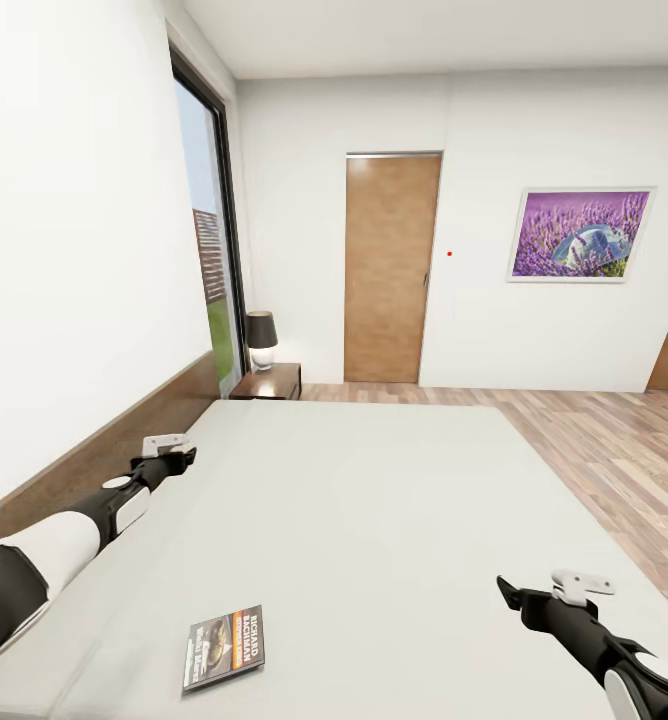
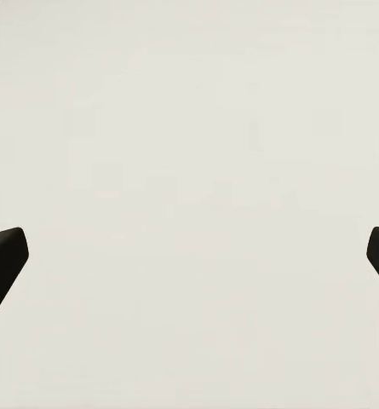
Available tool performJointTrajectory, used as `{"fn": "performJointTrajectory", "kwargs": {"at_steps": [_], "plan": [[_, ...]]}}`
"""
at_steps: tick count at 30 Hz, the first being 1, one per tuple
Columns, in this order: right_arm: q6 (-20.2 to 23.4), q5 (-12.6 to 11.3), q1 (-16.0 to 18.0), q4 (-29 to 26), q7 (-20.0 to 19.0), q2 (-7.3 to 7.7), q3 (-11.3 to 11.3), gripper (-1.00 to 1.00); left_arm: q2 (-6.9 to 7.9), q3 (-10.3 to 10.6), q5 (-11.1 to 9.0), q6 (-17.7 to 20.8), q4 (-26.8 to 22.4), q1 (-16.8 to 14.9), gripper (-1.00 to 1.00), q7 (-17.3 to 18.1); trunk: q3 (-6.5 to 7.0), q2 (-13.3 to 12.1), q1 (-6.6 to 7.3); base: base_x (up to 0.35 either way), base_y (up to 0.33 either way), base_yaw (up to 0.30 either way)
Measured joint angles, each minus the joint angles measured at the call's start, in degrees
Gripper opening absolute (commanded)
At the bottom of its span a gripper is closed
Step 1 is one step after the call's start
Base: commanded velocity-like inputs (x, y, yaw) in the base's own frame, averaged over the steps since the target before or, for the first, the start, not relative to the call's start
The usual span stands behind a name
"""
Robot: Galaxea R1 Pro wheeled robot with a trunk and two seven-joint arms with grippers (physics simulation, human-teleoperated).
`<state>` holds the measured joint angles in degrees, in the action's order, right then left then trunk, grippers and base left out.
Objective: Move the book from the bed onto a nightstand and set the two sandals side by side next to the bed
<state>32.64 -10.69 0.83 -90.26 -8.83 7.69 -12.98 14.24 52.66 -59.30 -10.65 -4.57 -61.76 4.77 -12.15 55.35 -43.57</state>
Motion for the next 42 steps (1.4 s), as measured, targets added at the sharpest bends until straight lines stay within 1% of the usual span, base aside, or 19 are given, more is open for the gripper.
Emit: {"fn": "performJointTrajectory", "kwargs": {"at_steps": [5, 9, 17, 20, 24, 25, 31, 34, 36, 38, 42], "plan": [[-0.01, -0.06, 0.0, 0.08, -0.05, 0.03, -0.04, 1.0, -0.4, -0.12, -0.43, -0.05, 0.05, 0.52, 1.0, 0.0, 0.0, 0.0, 0.0, 0.0, 0.0, 0.0], [-0.01, -0.13, 0.0, 0.16, -0.07, 0.04, 0.15, 1.0, -0.55, -0.19, -0.69, 0.02, 0.07, 2.92, 1.0, 0.0, 0.0, 0.0, 0.0, 0.0, 0.0, 0.0], [-0.09, -0.18, 0.0, 0.99, -0.08, 0.05, 0.29, 1.0, -0.49, -0.32, -1.14, 0.4, 0.19, 5.48, 1.0, 0.42, 0.0, 0.0, 0.0, 0.0, 0.0, 0.0], [-0.09, -0.18, 0.0, 1.09, -0.08, 0.05, 0.33, 1.0, -0.47, -0.34, -2.15, 0.49, 0.26, 5.82, 1.0, 0.67, 0.0, 0.0, 0.0, 0.0, 0.0, 0.0], [-0.09, -0.19, 0.0, 1.16, -0.08, 0.02, 0.45, 1.0, -0.54, -0.34, -4.05, 0.47, 0.33, 6.28, 1.0, 0.55, 0.0, 0.0, 0.0, 0.0, 0.0, 0.0], [-0.1, -0.18, 0.0, 1.19, -0.08, 0.03, 0.5, 1.0, -0.56, -0.31, -4.79, 0.33, 0.33, 6.51, 1.0, 0.48, 0.0, 0.0, 0.0, 0.0, 0.0, 0.0], [-0.1, -0.18, 0.01, 1.44, -0.08, 0.04, 0.51, 1.0, -0.65, -0.29, -5.84, 0.03, 0.32, 7.02, 1.0, 0.21, 0.0, 0.0, 0.0, 0.0, 0.0, 0.0], [-0.1, -0.19, 0.01, 1.65, -0.08, 0.05, 0.5, 1.0, -0.69, -0.32, -7.07, 0.05, 0.47, 7.16, 1.0, -0.41, 0.0, 0.0, 0.0, 0.0, 0.0, 0.0], [-0.1, -0.18, 0.0, 1.74, -0.08, 0.05, 0.5, 1.0, -0.68, -0.33, -8.45, 0.06, 0.57, 7.21, 1.0, -1.45, 0.0, 0.0, 0.0, 0.0, 0.0, 0.0], [-0.1, -0.19, 0.0, 1.8, -0.08, 0.05, 0.5, 1.0, -0.7, -0.34, -10.42, 0.01, 0.62, 7.29, 1.0, -2.72, 0.0, 0.0, 0.0, 0.0, 0.0, 0.0], [-0.1, -0.18, 0.0, 2.08, -0.08, 0.05, 0.5, 1.0, -0.72, -0.42, -15.21, 0.23, 0.63, 8.22, 1.0, -4.2, 0.0, 0.0, 0.0, 0.0, 0.0, 0.0]]}}
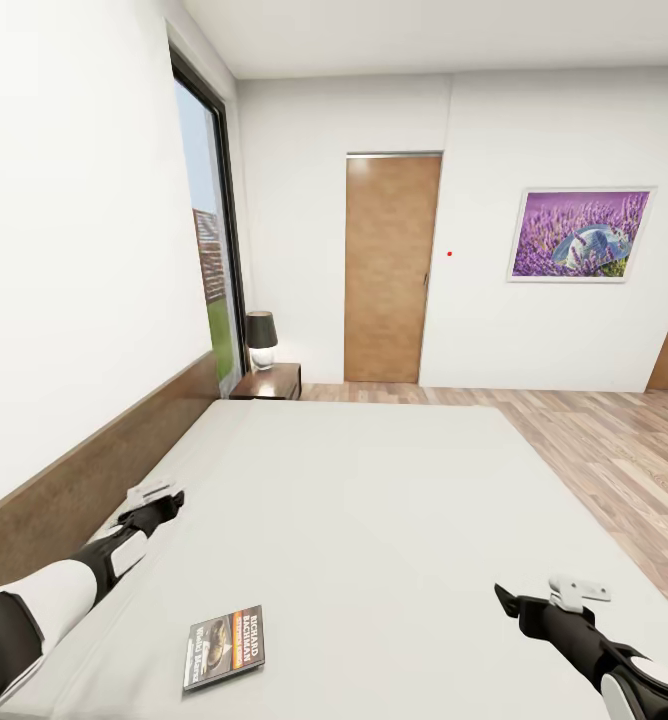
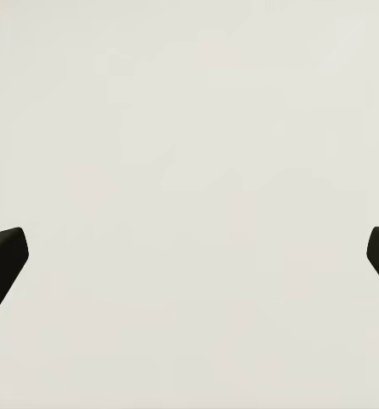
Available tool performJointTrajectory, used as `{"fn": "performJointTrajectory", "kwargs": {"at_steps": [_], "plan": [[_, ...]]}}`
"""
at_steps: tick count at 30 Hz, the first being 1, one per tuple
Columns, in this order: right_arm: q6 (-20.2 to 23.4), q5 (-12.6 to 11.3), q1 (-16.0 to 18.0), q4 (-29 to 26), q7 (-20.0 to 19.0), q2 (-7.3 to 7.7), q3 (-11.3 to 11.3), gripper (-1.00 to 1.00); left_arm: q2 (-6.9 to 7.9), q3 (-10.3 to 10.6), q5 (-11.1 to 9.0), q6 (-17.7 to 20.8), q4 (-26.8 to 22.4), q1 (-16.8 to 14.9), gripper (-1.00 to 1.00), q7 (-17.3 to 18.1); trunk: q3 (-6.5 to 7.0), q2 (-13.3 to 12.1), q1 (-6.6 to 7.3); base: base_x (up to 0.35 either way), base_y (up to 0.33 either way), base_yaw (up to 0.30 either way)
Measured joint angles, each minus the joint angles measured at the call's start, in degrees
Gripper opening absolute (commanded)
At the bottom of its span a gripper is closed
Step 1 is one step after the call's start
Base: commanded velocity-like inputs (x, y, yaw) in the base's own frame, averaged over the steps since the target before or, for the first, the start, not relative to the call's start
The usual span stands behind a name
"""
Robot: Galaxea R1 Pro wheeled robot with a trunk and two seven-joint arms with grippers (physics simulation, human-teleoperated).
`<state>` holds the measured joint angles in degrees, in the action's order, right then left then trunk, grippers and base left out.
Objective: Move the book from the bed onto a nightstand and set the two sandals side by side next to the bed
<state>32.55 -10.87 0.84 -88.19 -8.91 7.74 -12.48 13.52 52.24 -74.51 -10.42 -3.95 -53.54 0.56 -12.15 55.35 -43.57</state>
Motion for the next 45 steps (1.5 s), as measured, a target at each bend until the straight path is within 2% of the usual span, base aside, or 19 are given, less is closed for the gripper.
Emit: {"fn": "performJointTrajectory", "kwargs": {"at_steps": [1, 2, 5, 9, 10, 11, 12, 14, 15, 19, 30, 34, 36, 39, 40, 42, 45], "plan": [[0.0, 0.0, 0.0, 0.1, 0.0, 0.0, 0.02, 1.0, 0.0, -0.02, -1.41, 0.09, -0.04, 0.39, 1.0, -0.16, 0.0, 0.0, 0.0, 0.0, 0.0, 0.0], [0.0, 0.0, 0.02, 0.29, 0.0, 0.0, 0.02, 1.0, -0.02, -0.14, -4.88, 0.21, -0.15, 1.24, 1.0, -0.01, 0.0, 0.0, 0.0, 0.0, 0.0, 0.0], [0.0, 0.0, 0.03, 0.45, 0.0, 0.0, 0.01, 1.0, -0.03, -0.95, -12.39, 0.3, -0.35, 3.16, 1.0, 3.16, 0.0, 0.0, 0.0, 0.0, 0.0, 0.0], [-0.02, 0.0, 0.06, 0.55, 0.0, 0.0, 0.01, 1.0, 0.34, -1.89, -22.26, 0.93, -0.26, 5.77, 1.0, 14.81, 0.0, 0.0, 0.0, 0.0, 0.0, 0.0], [-0.02, 0.0, 0.06, 0.55, 0.0, 0.0, 0.01, 1.0, 0.34, -1.9, -22.34, 0.94, -0.26, 5.78, 1.0, 14.92, 0.0, 0.0, 0.0, 0.0, 0.0, 0.0], [-0.06, 0.0, 0.04, 0.58, 0.0, 0.0, 0.03, 1.0, 0.47, -2.12, -25.6, 1.4, -0.08, 6.8, 1.0, 21.0, 0.0, 0.0, 0.0, 0.0, 0.0, 0.0], [-0.12, 0.0, 0.05, 0.58, -0.02, 0.0, 0.04, 1.0, 0.51, -2.23, -26.9, 1.58, 0.02, 7.36, 1.0, 23.63, 0.0, 0.0, 0.0, 0.0, 0.0, 0.0], [-0.36, 0.0, 0.04, 0.6, -0.04, 0.0, 0.05, 1.0, 0.58, -2.4, -28.68, 1.88, 0.12, 8.43, 1.0, 27.39, 0.0, 0.0, 0.0, 0.0, 0.0, 0.0], [-0.37, 0.0, 0.04, 0.6, -0.04, 0.0, 0.06, 1.0, 0.58, -2.41, -28.71, 1.88, 0.12, 8.45, 1.0, 27.45, 0.0, 0.0, 0.0, 0.0, 0.0, 0.0], [-1.08, 0.01, 0.02, 0.61, -0.17, 0.0, 0.12, 1.0, 0.65, -2.63, -30.63, 2.22, 0.21, 10.55, 1.0, 31.6, 0.0, 0.0, 0.0, 0.0, 0.0, 0.0], [-1.6, 0.01, 0.06, 0.62, -0.47, -0.02, 0.88, 1.0, 0.67, -2.77, -32.03, 2.54, 0.28, 15.47, 1.0, 36.12, 0.0, 0.0, 0.0, 0.0, 0.0, 0.0], [-1.64, 0.01, 0.03, 0.62, -0.46, -0.01, 1.84, 1.0, 0.69, -2.83, -33.85, 3.11, 0.27, 18.26, 1.0, 38.6, 0.0, 0.0, 0.0, 0.0, 0.0, 0.0], [-1.65, 0.02, 0.03, 0.62, -0.48, 0.0, 2.1, 1.0, 0.73, -2.85, -35.73, 3.89, 0.25, 19.63, 1.0, 39.77, 0.0, 0.0, 0.0, 0.0, 0.0, 0.0], [-1.66, 0.02, 0.03, 0.62, -0.51, 0.0, 2.35, 1.0, 0.75, -2.89, -39.74, 5.06, 0.32, 21.55, 1.0, 41.73, 0.0, 0.0, 0.0, 0.0, 0.0, 0.0], [-1.67, 0.02, 0.05, 0.62, -0.54, 0.0, 2.43, 1.0, 0.77, -2.92, -42.75, 5.5, 0.34, 22.73, 1.0, 42.81, -0.01, 0.0, 0.0, 0.0, 0.0, 0.0], [-1.67, 0.02, 0.05, 0.62, -0.6, 0.0, 2.49, 1.0, 0.77, -2.91, -45.62, 5.81, 0.34, 23.79, 1.0, 43.65, 0.0, 0.0, 0.0, 0.0, 0.0, 0.0], [-1.67, 0.02, 0.05, 0.62, -0.67, 0.0, 2.53, 1.0, 0.84, -2.92, -48.43, 6.08, 0.38, 24.74, 1.0, 44.71, 0.0, 0.0, 0.0, 0.0, 0.0, 0.0]]}}
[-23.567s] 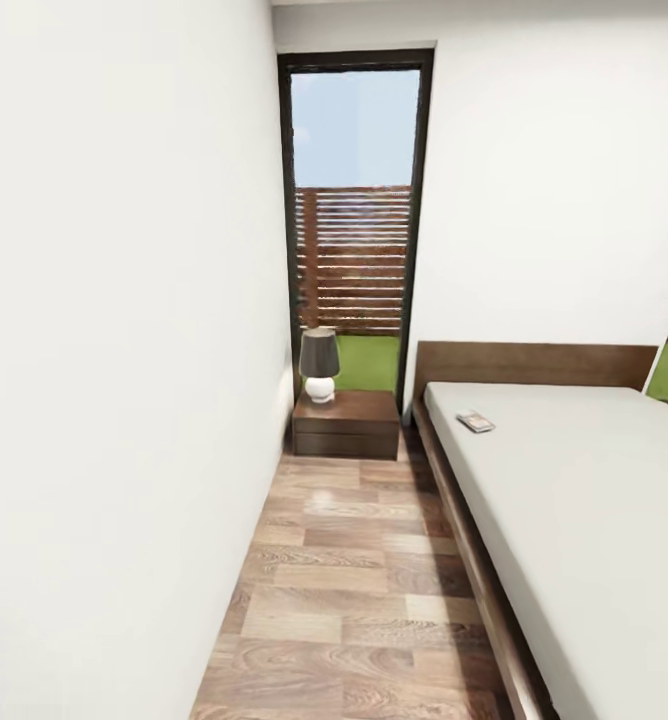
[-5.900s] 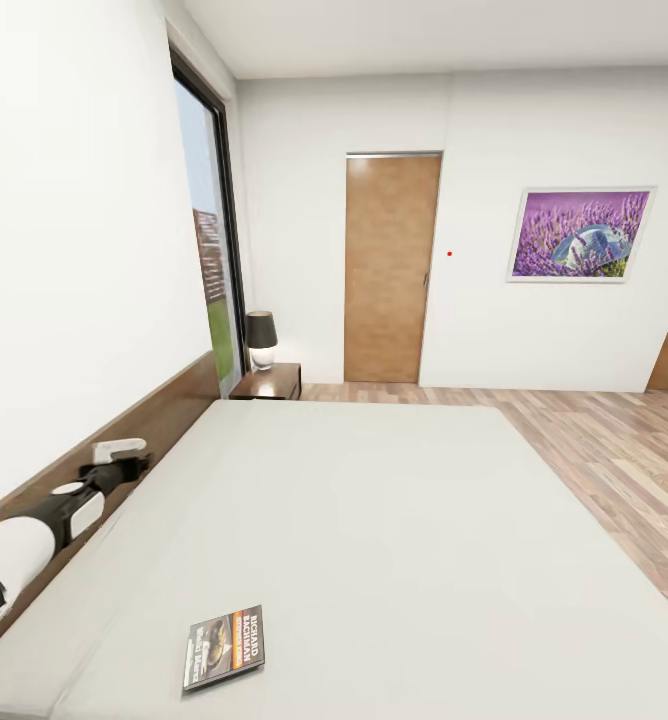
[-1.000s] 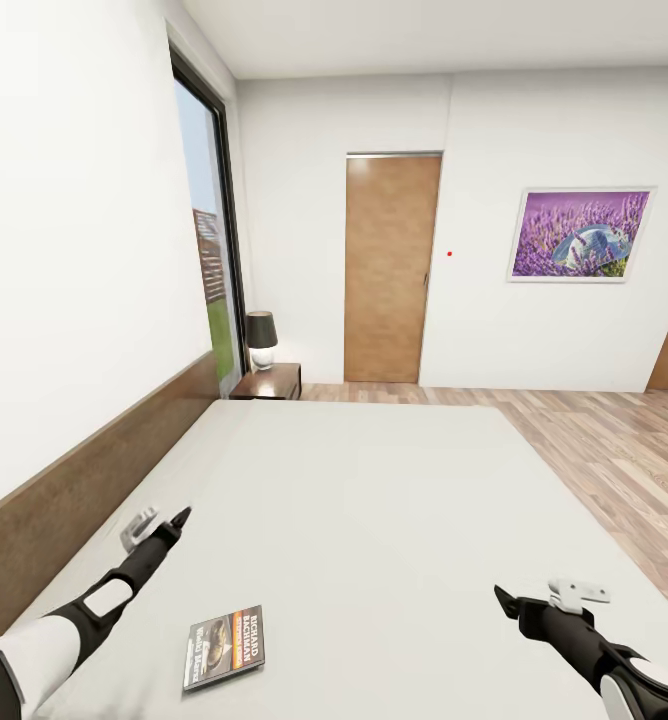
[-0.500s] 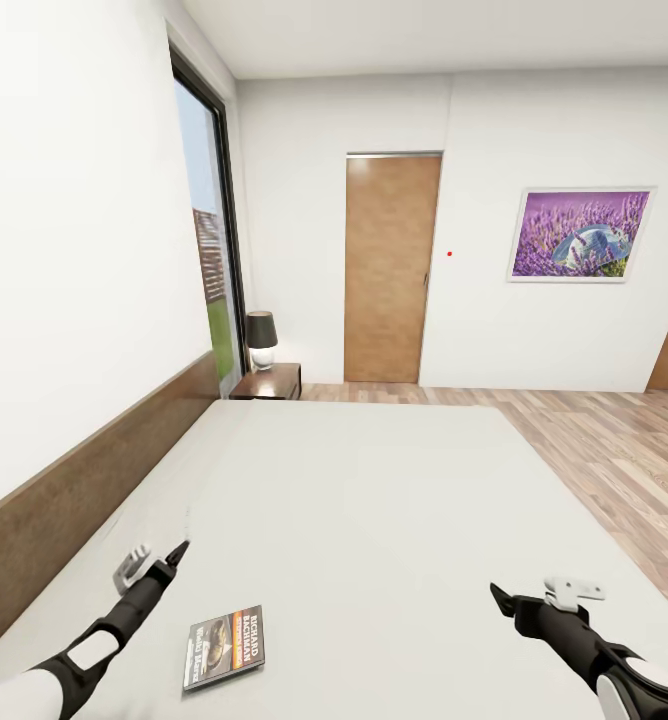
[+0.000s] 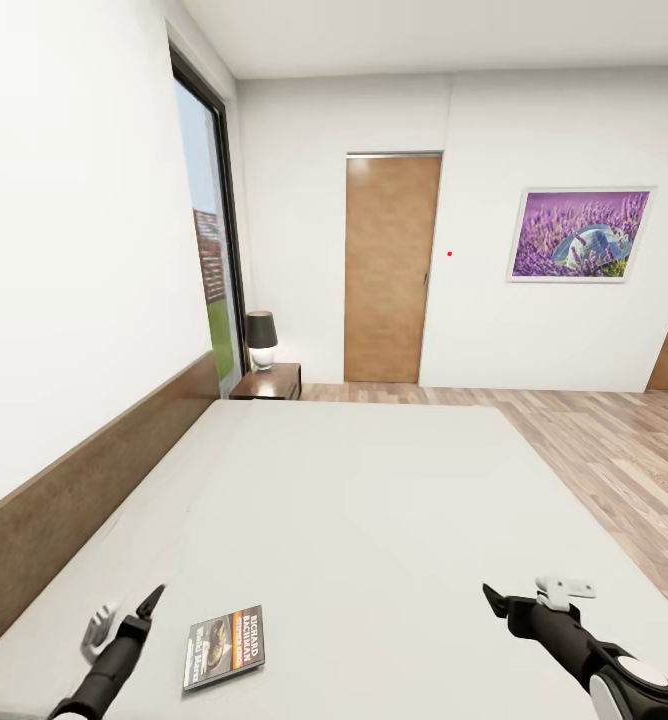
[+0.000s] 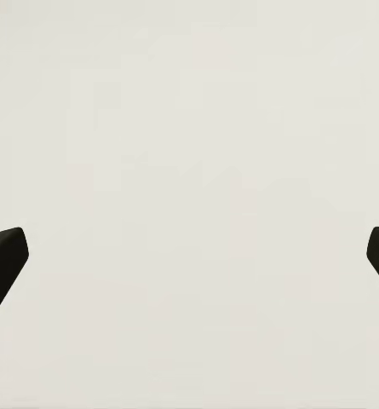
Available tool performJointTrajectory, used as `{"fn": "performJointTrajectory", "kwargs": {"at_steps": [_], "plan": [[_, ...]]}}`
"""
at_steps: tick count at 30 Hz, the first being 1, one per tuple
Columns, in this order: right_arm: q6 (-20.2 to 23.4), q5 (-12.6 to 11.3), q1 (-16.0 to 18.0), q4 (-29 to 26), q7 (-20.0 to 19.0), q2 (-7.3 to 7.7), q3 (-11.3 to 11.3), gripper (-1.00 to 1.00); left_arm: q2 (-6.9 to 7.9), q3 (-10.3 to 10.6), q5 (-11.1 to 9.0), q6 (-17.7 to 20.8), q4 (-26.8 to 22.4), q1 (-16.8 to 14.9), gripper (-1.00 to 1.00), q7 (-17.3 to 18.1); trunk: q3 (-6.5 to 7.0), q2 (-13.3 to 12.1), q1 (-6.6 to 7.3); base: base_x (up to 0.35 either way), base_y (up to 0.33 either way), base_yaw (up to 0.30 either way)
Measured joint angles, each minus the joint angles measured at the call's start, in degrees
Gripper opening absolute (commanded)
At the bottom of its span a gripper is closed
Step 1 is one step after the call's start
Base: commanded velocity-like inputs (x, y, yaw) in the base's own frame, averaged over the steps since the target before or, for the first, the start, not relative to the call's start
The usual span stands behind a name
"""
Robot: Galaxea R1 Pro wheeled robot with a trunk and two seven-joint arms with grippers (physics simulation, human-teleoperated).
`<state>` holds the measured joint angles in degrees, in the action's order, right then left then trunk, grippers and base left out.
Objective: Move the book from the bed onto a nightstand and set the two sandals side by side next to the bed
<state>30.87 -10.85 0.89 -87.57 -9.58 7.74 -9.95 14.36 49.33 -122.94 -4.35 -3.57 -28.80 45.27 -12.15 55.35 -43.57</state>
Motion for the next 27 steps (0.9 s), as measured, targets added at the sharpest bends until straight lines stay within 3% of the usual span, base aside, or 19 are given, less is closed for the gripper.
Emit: {"fn": "performJointTrajectory", "kwargs": {"at_steps": [9, 17, 27], "plan": [[0.0, -0.07, 0.0, 0.0, -0.12, -0.05, 0.07, 1.0, 1.65, 0.06, -2.64, 0.19, -0.03, 0.87, 1.0, 4.47, 0.0, 0.0, 0.0, 0.0, 0.0, 0.0], [0.0, -0.07, -0.02, 0.0, -0.08, -0.1, 0.09, 1.0, 1.91, -0.01, -3.49, 0.26, -0.04, 0.95, 1.0, 5.06, 0.0, 0.0, 0.0, 0.0, 0.0, 0.0], [0.0, -0.01, -0.01, 0.0, -0.05, -0.14, 0.08, 1.0, 1.74, -0.15, -6.17, 1.99, -0.05, 0.96, 1.0, 4.68, 0.0, 0.0, 0.0, 0.0, 0.0, 0.0]]}}
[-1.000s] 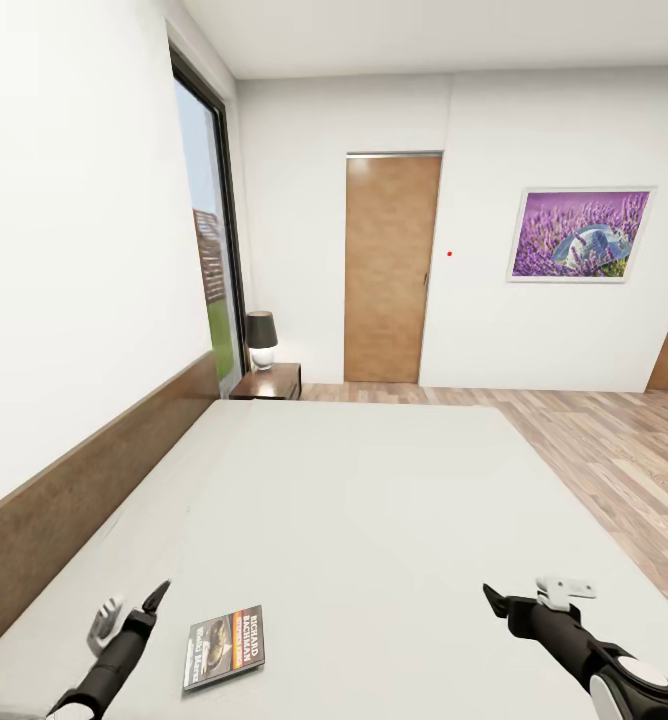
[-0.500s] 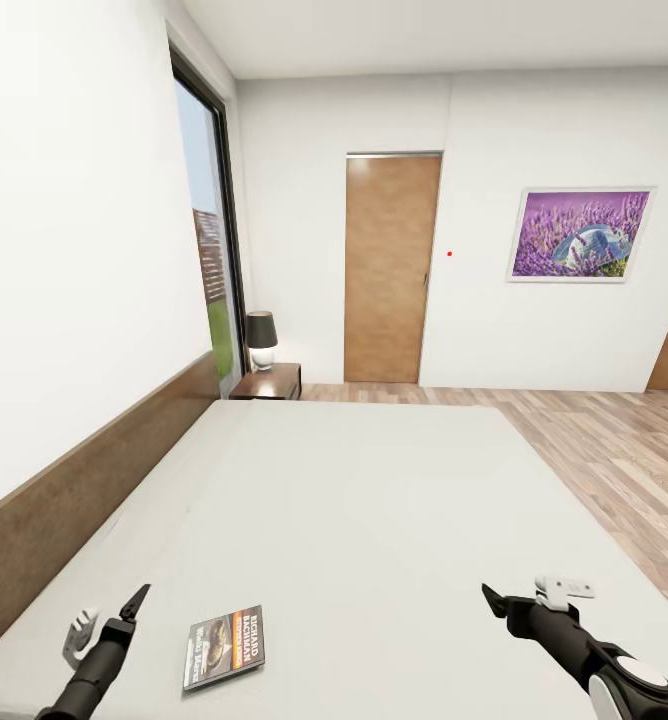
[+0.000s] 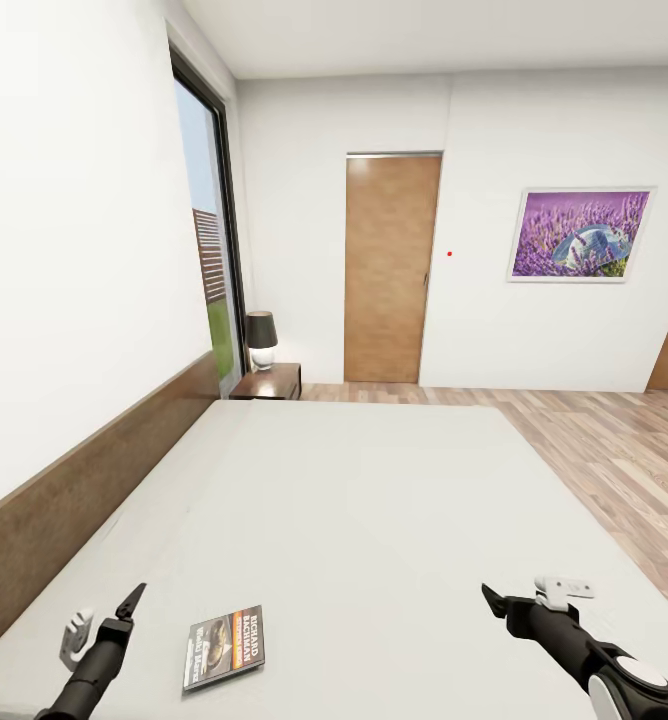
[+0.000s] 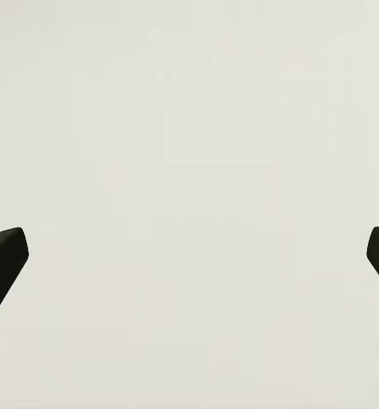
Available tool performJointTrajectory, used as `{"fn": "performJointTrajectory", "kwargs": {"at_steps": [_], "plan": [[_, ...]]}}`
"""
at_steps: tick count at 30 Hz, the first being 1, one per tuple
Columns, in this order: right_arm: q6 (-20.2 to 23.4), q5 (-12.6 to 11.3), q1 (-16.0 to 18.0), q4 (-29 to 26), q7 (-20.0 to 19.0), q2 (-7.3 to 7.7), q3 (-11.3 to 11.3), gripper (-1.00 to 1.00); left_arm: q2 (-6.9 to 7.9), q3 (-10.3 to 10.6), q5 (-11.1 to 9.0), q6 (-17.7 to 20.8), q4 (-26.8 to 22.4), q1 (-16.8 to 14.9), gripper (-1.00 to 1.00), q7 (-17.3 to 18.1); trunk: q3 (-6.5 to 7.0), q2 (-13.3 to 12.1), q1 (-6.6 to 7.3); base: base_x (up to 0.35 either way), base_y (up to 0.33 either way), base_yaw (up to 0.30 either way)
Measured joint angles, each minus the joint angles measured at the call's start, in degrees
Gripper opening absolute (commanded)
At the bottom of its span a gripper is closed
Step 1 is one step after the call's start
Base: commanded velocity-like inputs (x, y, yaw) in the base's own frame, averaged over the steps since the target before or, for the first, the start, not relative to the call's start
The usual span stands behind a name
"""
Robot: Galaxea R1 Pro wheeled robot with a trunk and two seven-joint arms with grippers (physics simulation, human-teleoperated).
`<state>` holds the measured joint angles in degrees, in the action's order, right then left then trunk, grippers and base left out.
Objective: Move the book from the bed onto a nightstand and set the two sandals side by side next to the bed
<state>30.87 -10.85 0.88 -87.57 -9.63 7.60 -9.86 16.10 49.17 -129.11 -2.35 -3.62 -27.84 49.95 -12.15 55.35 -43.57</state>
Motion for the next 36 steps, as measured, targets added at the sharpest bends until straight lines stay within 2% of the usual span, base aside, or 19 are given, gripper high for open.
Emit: {"fn": "performJointTrajectory", "kwargs": {"at_steps": [9, 19, 36], "plan": [[0.04, 0.01, 0.02, 0.0, -0.06, 0.03, -0.06, 1.0, 0.1, -0.11, -0.68, 0.42, -0.01, 0.0, 1.0, 0.03, 0.0, 0.0, 0.0, 0.0, 0.0, 0.0], [0.04, -0.02, -0.02, 0.0, 0.26, -0.03, -0.01, 1.0, 0.27, -1.1, -2.94, 0.71, 0.03, 0.0, 1.0, 0.67, 0.0, 0.0, 0.0, 0.0, 0.0, 0.0], [0.0, -0.02, -0.01, 0.0, 0.34, 0.01, 0.08, 1.0, 0.31, -1.14, -3.48, 0.68, 0.21, 0.08, 1.0, 0.73, 0.0, 0.0, 0.0, 0.0, 0.0, 0.0]]}}
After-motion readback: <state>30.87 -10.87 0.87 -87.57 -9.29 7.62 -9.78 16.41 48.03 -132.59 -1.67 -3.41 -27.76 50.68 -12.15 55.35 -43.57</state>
